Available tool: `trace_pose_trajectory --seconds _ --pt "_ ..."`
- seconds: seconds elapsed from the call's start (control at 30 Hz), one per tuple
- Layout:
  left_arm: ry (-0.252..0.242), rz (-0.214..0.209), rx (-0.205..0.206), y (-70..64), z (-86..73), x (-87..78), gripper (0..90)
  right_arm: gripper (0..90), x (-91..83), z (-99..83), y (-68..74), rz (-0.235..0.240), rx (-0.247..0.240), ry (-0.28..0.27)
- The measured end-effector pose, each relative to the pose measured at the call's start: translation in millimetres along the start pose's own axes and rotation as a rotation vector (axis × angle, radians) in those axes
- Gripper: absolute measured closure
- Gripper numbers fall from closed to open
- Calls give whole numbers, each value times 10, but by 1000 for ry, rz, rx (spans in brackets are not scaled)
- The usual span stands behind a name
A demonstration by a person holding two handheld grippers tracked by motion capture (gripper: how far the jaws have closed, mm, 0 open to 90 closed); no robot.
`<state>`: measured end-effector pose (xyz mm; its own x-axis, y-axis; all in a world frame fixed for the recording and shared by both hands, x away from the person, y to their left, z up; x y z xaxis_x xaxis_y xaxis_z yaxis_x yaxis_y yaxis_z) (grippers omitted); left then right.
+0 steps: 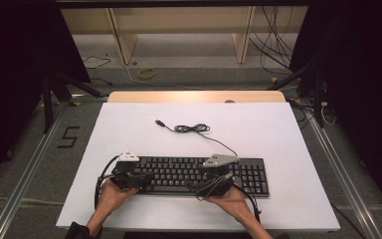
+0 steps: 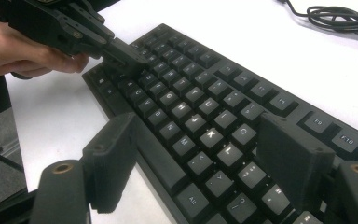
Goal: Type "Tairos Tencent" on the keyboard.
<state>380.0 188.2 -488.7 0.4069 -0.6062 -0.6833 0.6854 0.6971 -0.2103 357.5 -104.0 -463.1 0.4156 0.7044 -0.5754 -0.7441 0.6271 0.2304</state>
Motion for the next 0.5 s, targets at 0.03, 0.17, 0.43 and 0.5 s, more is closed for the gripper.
trace_pose_trajectory --seconds 0.03,0.17,0.43,0.5 --pt "0 6 5 -8 3 0 892 296 0 0 0 -1 0 0" --pt "-6 9 7 -16 12 -8 880 296 0 2 -1 -1 0 -1" --pt "-43 -5 -5 -33 35 -59 823 296 -7 5 -12 -2 0 -7" --pt "-53 -11 -16 -36 37 -70 805 296 -10 7 -13 -3 0 -4"
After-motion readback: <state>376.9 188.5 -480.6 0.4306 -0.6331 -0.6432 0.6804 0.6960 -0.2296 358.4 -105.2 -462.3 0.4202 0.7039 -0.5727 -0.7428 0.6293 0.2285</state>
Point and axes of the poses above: each handheld gripper's, and its own axes: x roughly forward along the jaws, z roughly out of its top, y roughly to its left, the point moved 1 cm from there along x, roughly forward along the jaws, and after that the axes turned 3 degrees about x, right-handed, at the moved point
